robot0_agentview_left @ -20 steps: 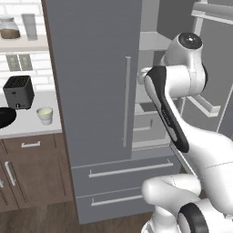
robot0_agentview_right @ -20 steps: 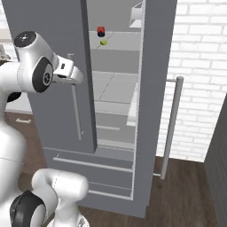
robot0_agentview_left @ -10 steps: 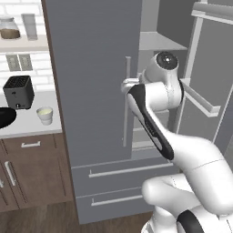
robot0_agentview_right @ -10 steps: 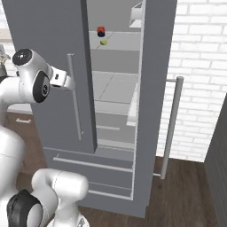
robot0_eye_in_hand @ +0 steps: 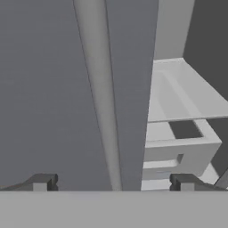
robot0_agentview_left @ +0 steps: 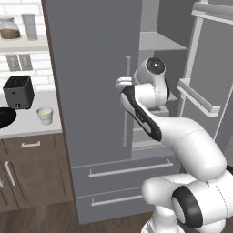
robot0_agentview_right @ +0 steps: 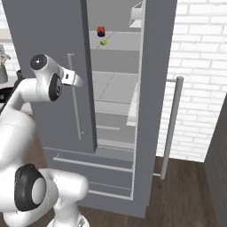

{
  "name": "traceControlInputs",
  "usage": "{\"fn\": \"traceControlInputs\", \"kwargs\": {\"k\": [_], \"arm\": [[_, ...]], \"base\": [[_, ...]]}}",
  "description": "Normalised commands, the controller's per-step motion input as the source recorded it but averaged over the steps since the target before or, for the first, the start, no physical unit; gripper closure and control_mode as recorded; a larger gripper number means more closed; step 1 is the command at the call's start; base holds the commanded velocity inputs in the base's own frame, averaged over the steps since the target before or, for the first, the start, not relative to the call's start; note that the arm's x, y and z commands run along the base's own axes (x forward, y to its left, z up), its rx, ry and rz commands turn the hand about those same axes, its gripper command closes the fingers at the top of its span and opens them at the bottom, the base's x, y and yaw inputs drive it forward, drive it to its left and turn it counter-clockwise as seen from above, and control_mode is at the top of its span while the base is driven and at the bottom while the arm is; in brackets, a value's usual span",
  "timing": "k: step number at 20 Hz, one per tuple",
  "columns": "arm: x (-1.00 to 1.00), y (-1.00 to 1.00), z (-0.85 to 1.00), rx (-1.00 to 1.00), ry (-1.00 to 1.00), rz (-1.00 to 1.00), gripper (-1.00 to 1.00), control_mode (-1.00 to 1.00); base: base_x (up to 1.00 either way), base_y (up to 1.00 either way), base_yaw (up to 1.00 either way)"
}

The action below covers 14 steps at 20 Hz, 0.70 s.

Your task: Grab a lemon wedge from the fridge and one ice cube from the ice bowl, and put them in the glass of lemonade.

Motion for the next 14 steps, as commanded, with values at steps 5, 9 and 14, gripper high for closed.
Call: {"fn": "traceControlInputs", "kwargs": {"k": [5,9,14], "arm": [[0.11,0.17,0.37,0.0,0.0,0.0,-1.0,-1.0],[0.61,0.01,-0.21,0.0,0.0,0.0,-1.0,-1.0],[0.38,-0.06,-0.32,0.0,0.0,0.0,-1.0,-1.0]], "base": [[0.0,0.0,0.0],[0.0,0.0,0.0],[0.0,0.0,0.0]]}}
